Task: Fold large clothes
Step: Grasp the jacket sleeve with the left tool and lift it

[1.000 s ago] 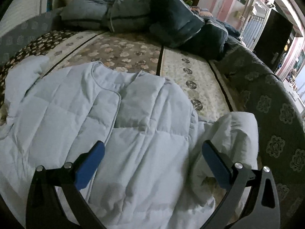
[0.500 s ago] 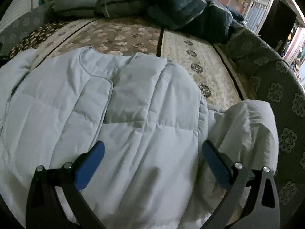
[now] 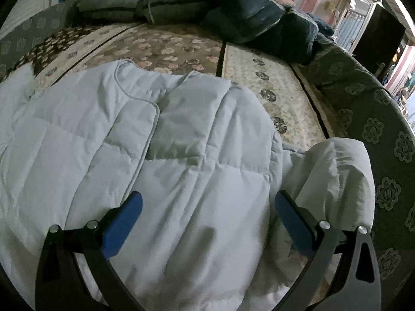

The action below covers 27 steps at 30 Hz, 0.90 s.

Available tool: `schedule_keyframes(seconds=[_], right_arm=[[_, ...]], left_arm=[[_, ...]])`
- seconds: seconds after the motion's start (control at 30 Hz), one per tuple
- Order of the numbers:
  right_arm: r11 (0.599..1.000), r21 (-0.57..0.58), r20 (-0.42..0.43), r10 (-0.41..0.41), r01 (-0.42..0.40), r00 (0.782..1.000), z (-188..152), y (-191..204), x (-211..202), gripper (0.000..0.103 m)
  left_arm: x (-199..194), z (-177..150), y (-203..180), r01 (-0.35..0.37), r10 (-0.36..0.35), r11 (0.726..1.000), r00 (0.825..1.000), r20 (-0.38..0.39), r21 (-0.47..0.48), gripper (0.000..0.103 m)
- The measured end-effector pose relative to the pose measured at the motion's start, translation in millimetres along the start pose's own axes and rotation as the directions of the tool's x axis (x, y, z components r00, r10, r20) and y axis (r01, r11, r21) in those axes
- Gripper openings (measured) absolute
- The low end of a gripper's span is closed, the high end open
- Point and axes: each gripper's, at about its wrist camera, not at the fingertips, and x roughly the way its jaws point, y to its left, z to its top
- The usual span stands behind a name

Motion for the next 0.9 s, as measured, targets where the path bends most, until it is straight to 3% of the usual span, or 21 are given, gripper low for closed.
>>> schedule_keyframes(seconds=[0.07,0.17,0.3,0.43,0.53,0.63,0.73,0.9], right_arm=[[1.0,-0.001,0.012,-0.014,0.014,1.0,-1,0,2,0.102],[0.999,0.031,-0.009,-0.009,0.009,1.0,1,1,11,0.102],[0.997,0.078,-0.004,0.025,-0.024,1.0,2,1,8,0.102],[0.999,0.048,-0.002,0.015,-0.015,1.0,-1,4,7,0.102],[0.997,0.072,-0.017,0.034,-0.033,0.999,-5,0,11,0.102],[0.992,0.111,-0.018,0.066,-0.063,0.998,-11,-6,10,0.102],[0.988,0.135,-0.004,0.079,-0.077,0.997,-12,-11,6,0.102],[0.986,0.153,0.015,0.066,-0.068,0.998,-11,-19,0,0.102]], left_arm=[[1,-10,36,-0.064,0.063,0.998,0.998,-0.012,-0.026,0.011],[3,-21,75,-0.028,0.024,0.996,0.999,-0.042,-0.082,0.012],[-9,-31,80,-0.064,0.064,0.996,0.998,0.005,-0.059,0.011],[-48,-30,43,-0.105,0.094,0.992,0.986,0.134,0.077,0.01],[-71,-26,17,-0.097,0.072,0.986,0.981,0.179,0.138,0.01],[-95,-25,-12,-0.037,0.005,0.984,0.984,0.181,0.177,0.01],[-123,-39,-49,0.033,-0.086,0.965,0.977,0.196,0.26,0.01],[-149,-86,-134,0.151,-0.236,0.892,0.96,0.152,0.427,0.008]])
